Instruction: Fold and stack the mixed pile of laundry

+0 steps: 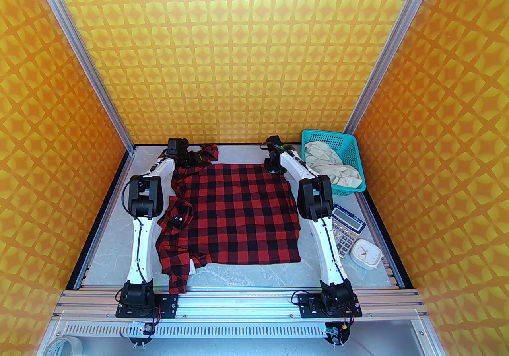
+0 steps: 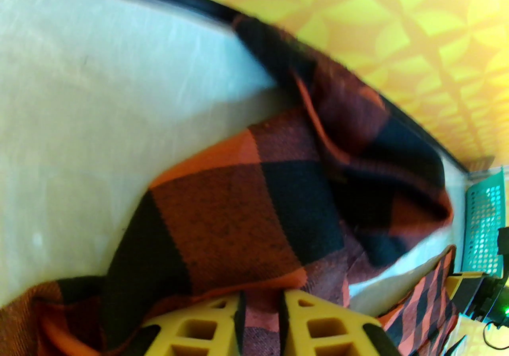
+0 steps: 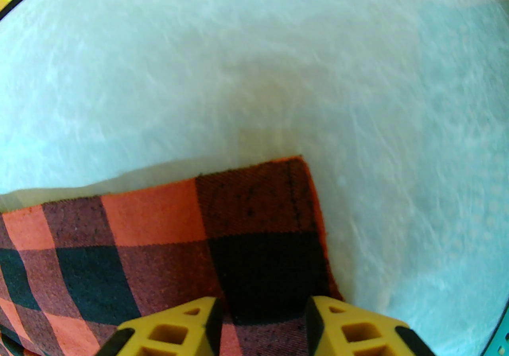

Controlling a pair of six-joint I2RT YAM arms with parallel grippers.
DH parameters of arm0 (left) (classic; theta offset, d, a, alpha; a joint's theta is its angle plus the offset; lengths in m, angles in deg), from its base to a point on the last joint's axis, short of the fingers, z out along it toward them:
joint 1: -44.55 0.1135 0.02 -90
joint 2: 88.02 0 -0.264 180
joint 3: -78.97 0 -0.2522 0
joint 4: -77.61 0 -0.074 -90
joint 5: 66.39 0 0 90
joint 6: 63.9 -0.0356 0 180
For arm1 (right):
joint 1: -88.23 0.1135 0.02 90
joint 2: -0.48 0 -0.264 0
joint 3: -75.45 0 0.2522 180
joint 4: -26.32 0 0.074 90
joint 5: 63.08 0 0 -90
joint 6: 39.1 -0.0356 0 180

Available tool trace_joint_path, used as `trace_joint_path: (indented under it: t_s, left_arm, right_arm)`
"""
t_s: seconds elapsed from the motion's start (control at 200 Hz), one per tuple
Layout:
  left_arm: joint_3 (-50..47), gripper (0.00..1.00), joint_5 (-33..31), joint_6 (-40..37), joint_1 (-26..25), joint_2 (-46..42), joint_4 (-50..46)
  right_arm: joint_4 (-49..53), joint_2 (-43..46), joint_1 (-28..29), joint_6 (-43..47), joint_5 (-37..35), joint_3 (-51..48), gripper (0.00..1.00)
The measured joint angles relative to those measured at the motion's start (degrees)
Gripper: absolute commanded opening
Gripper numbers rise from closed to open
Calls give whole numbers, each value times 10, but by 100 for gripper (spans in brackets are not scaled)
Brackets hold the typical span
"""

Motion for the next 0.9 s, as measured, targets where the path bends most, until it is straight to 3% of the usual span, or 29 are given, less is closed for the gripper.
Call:
trace_joint_path:
  t_s: [0.135,0.32,0.485,0.63,0.9]
  left_arm:
    - [5,24,16,23,7,13,46]
    - [-10,33,42,48,18,14,135]
    - [-35,34,61,44,21,-9,172]
    - [-172,35,65,25,21,-137,175]
    - [-452,37,40,-17,1,-428,162]
  right_arm:
    - [1,0,-2,0,2,2,45]
    - [1,3,-7,5,8,-3,49]
    - [12,30,-11,5,17,-32,51]
    - [-3,134,-13,-3,30,-152,51]
    - [-106,418,12,-43,52,-493,52]
